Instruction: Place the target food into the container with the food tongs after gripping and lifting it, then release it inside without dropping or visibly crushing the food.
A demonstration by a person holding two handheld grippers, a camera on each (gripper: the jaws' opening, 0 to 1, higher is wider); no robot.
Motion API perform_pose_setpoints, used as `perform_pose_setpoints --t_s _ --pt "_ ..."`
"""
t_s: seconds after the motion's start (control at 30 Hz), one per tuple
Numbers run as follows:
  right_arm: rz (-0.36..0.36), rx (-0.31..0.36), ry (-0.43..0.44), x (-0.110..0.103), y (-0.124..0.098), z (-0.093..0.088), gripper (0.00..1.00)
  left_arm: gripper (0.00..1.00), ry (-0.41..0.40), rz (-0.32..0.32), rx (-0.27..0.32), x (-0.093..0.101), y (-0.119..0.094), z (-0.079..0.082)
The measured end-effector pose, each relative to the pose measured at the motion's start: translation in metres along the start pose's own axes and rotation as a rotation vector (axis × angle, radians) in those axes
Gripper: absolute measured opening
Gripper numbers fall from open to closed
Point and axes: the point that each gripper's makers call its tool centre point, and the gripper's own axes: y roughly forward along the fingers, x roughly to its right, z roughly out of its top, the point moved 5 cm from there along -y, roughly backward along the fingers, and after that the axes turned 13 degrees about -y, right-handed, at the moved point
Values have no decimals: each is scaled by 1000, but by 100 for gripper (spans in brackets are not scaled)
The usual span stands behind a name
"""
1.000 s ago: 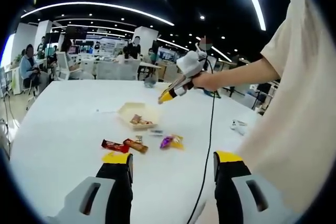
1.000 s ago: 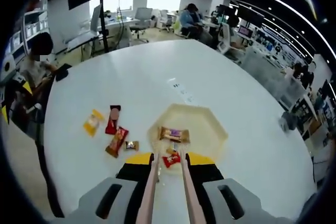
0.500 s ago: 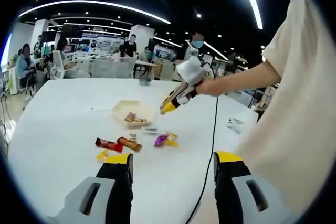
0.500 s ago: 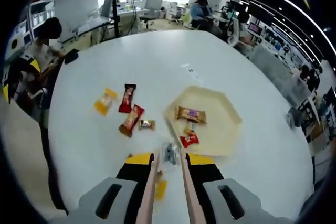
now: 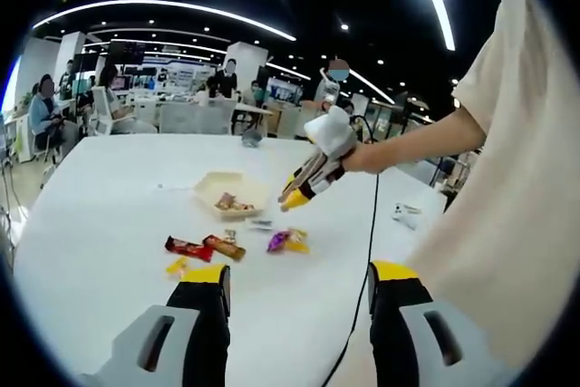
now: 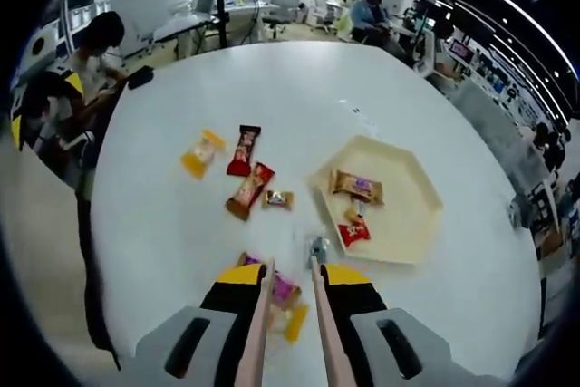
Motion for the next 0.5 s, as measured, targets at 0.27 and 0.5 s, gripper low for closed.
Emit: perform_pose_setpoints --t_s 0.27,0.5 --pt "29 -18 -26 -3 5 -3 24 63 1 18 -2 -2 0 -2" --pt "58 -51 -85 -10 14 -6 24 64 -8 31 -5 -6 -2 -3"
